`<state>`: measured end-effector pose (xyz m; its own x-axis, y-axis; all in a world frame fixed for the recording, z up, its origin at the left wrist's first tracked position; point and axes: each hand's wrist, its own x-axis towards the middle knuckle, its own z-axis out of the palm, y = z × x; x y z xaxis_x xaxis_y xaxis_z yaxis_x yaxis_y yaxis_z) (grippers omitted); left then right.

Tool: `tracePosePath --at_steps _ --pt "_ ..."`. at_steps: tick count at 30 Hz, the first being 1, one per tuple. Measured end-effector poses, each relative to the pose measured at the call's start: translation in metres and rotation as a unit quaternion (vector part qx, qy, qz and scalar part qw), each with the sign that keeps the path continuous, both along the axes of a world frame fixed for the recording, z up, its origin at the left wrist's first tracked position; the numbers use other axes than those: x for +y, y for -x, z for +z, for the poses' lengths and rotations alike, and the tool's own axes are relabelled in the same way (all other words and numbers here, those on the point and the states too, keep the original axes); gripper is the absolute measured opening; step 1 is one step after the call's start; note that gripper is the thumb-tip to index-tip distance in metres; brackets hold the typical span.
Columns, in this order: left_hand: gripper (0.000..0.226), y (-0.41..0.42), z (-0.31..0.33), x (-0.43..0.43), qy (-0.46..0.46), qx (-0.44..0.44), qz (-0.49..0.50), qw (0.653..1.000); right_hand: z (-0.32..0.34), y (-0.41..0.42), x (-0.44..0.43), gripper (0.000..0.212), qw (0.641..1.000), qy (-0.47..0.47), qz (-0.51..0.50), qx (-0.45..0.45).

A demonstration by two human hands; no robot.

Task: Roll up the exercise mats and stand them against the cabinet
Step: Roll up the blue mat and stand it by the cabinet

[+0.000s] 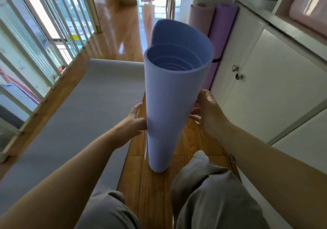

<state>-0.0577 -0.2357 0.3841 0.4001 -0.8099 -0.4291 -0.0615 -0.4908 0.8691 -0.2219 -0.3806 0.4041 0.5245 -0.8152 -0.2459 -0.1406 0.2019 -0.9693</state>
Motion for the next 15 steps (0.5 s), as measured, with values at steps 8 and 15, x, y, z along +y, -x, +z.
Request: tracePosePath --at_steps 8,15 --pt "0.09 0.007 0.042 0.024 -0.059 0.04 0.043 0.997 0.048 0.025 0.032 0.103 0.988 -0.094 0.117 0.046" --pt "0.115 0.01 0.06 0.046 -0.099 0.103 0.016 0.99 0.08 0.042 0.049 0.101 0.967 -0.19 0.16 -0.048"
